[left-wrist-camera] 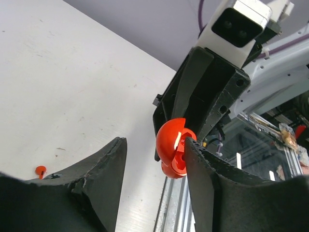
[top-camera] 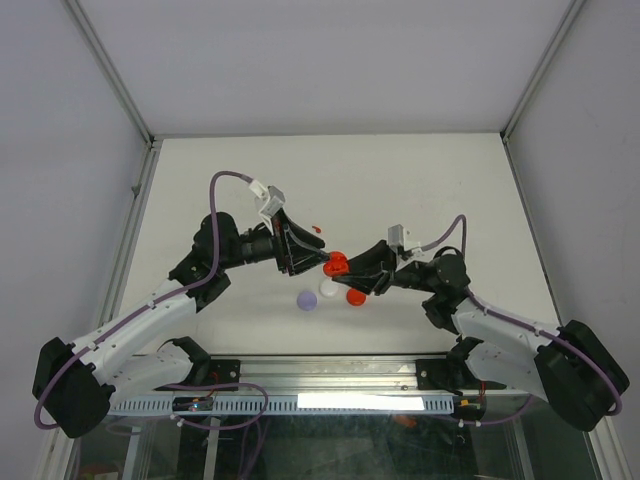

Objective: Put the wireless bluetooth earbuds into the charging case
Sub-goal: Open the charging case, then pick up the earbud from the center of the board.

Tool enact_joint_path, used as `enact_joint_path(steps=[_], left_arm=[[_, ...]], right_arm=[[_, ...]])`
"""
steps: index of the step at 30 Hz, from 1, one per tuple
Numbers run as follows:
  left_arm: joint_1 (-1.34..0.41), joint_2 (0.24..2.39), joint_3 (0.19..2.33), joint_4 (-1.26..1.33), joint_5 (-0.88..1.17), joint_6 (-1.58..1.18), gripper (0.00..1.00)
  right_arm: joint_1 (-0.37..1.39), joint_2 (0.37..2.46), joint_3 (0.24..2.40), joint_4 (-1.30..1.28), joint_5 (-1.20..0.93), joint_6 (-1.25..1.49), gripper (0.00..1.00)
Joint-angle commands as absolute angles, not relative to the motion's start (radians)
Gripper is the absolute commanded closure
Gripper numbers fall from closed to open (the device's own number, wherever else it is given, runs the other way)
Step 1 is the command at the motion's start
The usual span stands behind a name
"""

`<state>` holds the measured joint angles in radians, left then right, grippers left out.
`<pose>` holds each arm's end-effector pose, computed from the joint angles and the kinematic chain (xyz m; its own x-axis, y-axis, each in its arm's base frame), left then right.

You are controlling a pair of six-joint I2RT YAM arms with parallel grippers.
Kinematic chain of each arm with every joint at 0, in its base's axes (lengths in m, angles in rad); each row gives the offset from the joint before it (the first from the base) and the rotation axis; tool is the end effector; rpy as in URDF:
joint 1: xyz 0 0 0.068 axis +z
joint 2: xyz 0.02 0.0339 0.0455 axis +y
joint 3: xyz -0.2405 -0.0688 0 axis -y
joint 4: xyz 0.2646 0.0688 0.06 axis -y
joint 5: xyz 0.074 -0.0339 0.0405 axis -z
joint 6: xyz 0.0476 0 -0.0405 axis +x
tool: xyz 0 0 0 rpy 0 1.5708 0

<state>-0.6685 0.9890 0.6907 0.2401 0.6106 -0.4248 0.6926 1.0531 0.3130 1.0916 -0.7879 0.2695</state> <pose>0.1959 -0.1895 0.2874 -0.4360 -0.0859 -0.8958 0.8531 0.2774 -0.4418 0.1615 0.1778 0.2254 -0.0009 0.2433 -0.9700 -0.9984 0.0551 0.0147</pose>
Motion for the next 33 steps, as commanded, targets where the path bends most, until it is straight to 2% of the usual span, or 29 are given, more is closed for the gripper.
enact_joint_path(steps=[1, 10, 20, 33], left_arm=[[-0.675, 0.955, 0.707, 0.264, 0.522, -0.437, 0.47], [-0.675, 1.027, 0.714, 0.101, 0.279, -0.350, 0.43], [-0.680, 1.290, 0.799, 0.062, 0.283, -0.283, 0.46], [-0.740, 1.685, 1.062, -0.138, 0.190, -0.043, 0.50]], right_arm=[[0.694, 0.988, 0.285, 1.049, -0.650, 0.166, 1.00], [0.687, 0.824, 0.217, 0.834, -0.384, 0.051, 1.00], [0.687, 0.657, 0.122, 0.788, -0.214, 0.067, 1.00], [0.687, 0.521, 0.066, 0.756, -0.122, 0.100, 1.00]])
